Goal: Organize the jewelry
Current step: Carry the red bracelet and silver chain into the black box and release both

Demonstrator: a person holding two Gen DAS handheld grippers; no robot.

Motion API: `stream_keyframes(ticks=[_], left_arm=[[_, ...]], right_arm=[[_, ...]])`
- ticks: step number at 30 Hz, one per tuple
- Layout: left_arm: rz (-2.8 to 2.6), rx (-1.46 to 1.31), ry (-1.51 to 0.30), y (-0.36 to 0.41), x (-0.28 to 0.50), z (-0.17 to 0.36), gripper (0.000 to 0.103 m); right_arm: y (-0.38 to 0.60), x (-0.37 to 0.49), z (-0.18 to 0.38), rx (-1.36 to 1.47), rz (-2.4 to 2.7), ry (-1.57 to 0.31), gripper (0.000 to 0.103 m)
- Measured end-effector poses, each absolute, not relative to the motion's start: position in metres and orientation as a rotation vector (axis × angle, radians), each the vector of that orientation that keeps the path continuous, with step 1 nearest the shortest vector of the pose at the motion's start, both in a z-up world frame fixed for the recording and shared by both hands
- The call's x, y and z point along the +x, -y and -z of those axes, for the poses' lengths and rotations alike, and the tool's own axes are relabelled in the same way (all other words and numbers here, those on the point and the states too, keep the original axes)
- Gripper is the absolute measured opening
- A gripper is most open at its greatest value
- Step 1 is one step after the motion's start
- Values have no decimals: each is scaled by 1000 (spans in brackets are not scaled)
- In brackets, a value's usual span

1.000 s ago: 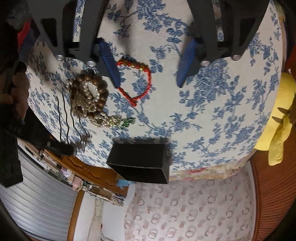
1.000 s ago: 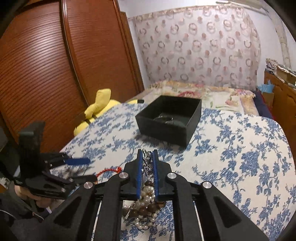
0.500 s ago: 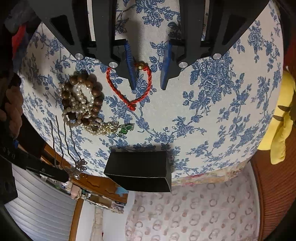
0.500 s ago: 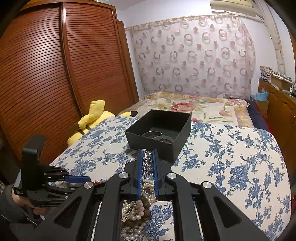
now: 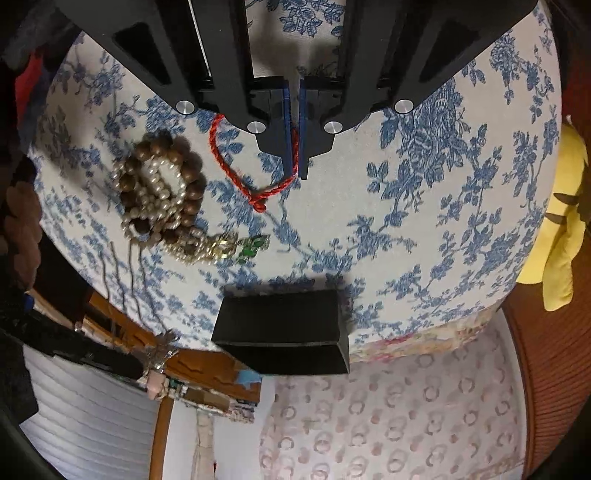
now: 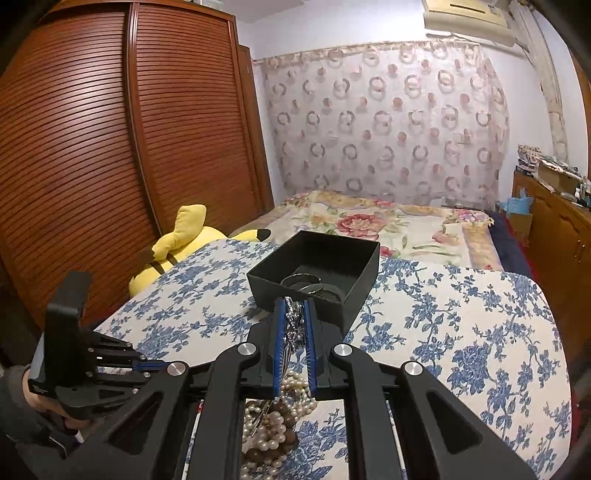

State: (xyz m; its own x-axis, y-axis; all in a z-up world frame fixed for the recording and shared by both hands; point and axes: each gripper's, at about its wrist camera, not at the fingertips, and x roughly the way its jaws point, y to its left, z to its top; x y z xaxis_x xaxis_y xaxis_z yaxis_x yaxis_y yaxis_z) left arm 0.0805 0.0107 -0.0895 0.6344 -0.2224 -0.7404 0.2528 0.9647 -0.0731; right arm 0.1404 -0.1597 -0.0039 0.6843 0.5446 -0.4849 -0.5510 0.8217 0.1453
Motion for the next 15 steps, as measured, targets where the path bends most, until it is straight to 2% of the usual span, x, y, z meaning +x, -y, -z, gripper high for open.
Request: stream_keyframes(ticks=[15], left_arm=[[287,16,-689,-8,92,33,2]], right_arm=[[148,157,-10,-40,-621,-524,12]])
